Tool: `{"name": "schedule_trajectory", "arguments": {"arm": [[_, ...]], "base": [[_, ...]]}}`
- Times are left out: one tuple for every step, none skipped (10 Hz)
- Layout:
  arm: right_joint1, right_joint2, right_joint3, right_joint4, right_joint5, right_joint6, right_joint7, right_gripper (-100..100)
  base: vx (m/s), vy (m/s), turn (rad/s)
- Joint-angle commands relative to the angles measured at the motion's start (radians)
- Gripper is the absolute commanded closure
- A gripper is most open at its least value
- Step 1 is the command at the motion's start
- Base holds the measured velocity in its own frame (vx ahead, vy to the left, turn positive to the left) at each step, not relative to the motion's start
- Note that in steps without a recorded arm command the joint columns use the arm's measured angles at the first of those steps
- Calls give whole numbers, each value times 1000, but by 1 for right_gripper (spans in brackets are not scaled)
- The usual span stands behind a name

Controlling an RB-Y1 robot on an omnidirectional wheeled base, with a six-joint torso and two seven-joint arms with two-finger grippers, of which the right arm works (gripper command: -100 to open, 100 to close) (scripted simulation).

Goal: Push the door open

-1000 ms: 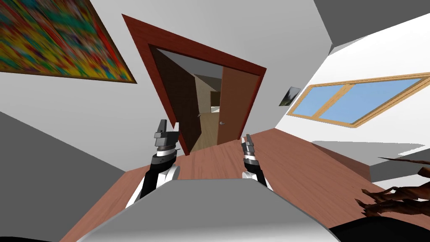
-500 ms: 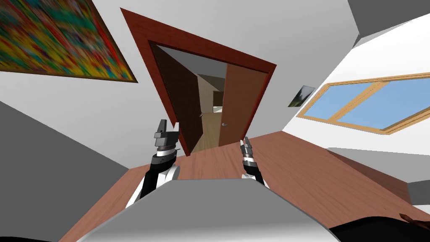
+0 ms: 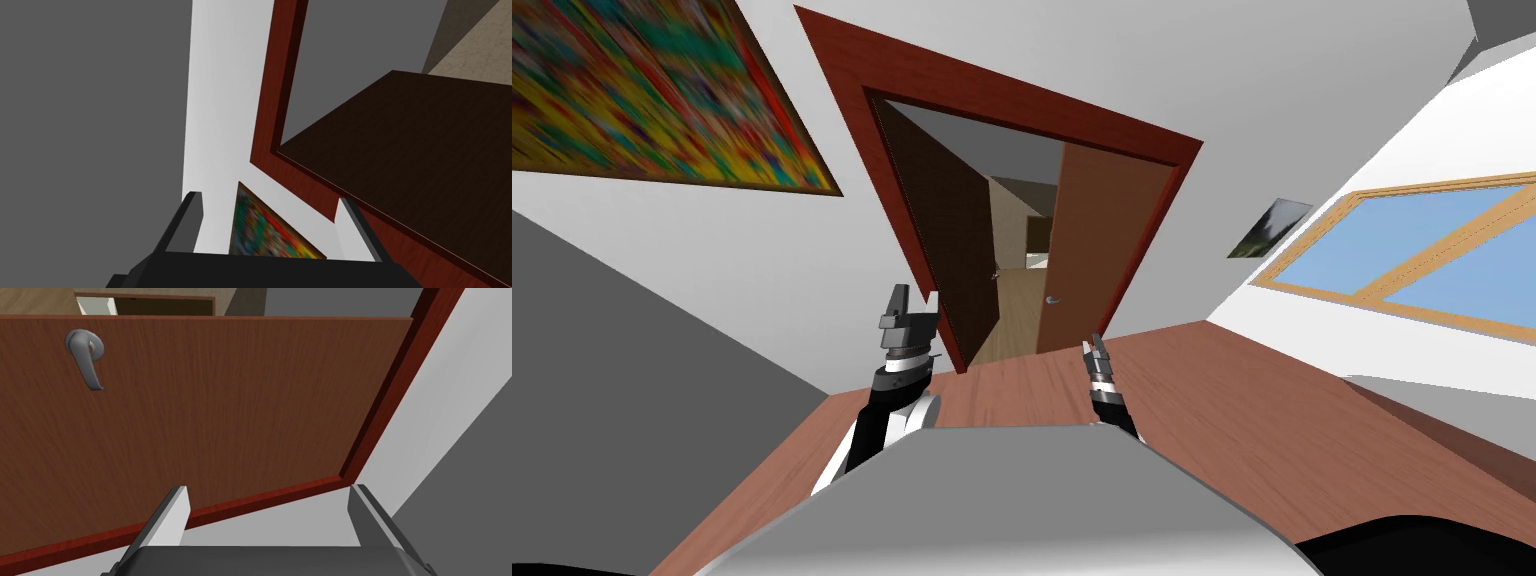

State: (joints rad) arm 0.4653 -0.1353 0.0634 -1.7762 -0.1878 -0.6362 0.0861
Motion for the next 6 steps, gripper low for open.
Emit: {"name": "schedule_trajectory", "arguments": {"arm": [[0,-9,5,32,-8,-15,-5,-100],[0,-14,8,50,-12,-22,-8,-100],[-1,-19,10,68,-17,-29,-11,-100],[-2,-29,15,105,-27,-44,-17,-100],[-3,-34,18,123,-32,-52,-20,-100],[-4,-39,21,141,-36,-59,-22,-100]], "base": [[97,-38,106],[96,-31,115],[83,-31,79],[100,-39,150],[123,-34,158],[135,-55,111]]}}
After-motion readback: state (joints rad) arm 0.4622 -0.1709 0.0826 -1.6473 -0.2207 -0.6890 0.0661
